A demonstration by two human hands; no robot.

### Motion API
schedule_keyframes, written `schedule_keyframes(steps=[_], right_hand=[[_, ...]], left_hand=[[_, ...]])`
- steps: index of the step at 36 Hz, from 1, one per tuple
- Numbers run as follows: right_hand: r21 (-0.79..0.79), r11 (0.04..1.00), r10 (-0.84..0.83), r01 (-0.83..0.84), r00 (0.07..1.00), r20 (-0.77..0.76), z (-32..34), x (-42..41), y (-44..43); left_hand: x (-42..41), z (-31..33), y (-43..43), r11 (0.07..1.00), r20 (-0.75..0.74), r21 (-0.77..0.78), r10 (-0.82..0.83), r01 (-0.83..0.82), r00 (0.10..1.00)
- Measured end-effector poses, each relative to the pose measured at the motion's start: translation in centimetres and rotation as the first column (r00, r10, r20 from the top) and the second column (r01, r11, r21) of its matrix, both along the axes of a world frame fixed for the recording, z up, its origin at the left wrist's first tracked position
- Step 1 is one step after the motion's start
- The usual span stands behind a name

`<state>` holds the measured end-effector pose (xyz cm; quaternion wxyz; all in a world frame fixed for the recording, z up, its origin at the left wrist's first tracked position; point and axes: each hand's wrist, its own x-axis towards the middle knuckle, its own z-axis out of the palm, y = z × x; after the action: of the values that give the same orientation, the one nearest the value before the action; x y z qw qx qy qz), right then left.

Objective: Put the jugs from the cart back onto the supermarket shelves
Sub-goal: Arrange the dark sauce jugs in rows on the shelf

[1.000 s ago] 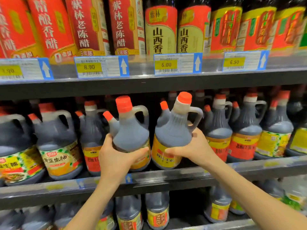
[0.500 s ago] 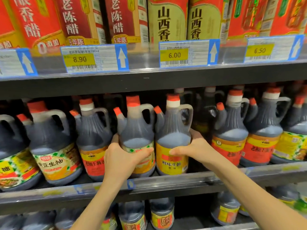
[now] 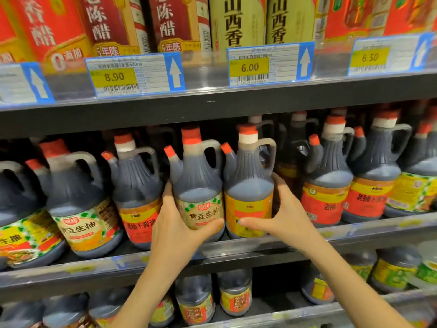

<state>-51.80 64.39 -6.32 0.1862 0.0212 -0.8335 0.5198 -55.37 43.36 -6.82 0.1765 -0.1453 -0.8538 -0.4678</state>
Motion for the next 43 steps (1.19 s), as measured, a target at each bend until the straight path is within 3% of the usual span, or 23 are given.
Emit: schedule_keyframes(steps=[4, 8, 15, 22, 34, 38, 43], right_hand=[[0.171, 0.963, -0.200, 0.210, 0.977, -0.072, -1.7, 2.0, -2.1], [0.304, 0.890, -0.323, 0.338, 0.941, -0.102, -2.4, 2.5, -3.7], [0.342, 0.823, -0.448, 0.454, 0.888, -0.101, -1.3, 1.8, -4.7], [0.327, 0.852, -0.398, 0.409, 0.911, -0.106, -1.1, 1.4, -3.9], [0.280, 0.934, -0.241, 0.220, 0.970, 0.043, 0.1, -0.3, -1.3], [0.259, 0.939, -0.240, 0.227, 0.971, 0.020, -0.7, -0.1, -1.4], [0.362, 0.889, -0.293, 0.281, 0.956, -0.022, -1.1, 0.9, -2.3]], left_hand=[[1.5, -0.3, -0.3, 0.979, -0.085, -0.171, 0.100, -0.114, 0.991], [2.1, -0.2, 0.1, 0.949, -0.118, -0.249, 0.169, -0.194, 0.978], [1.5, 0.3, 1.2, 0.927, -0.086, -0.275, 0.240, -0.255, 0.967], [0.9, -0.2, 0.6, 0.939, -0.089, -0.271, 0.196, -0.213, 0.977], [-0.3, -0.3, -0.4, 0.971, -0.056, -0.226, 0.070, -0.081, 0.996], [0.1, -0.7, -0.5, 0.974, -0.057, -0.201, 0.097, -0.107, 0.994], [1.6, -0.9, 0.1, 0.889, -0.027, -0.376, 0.271, -0.261, 0.962]])
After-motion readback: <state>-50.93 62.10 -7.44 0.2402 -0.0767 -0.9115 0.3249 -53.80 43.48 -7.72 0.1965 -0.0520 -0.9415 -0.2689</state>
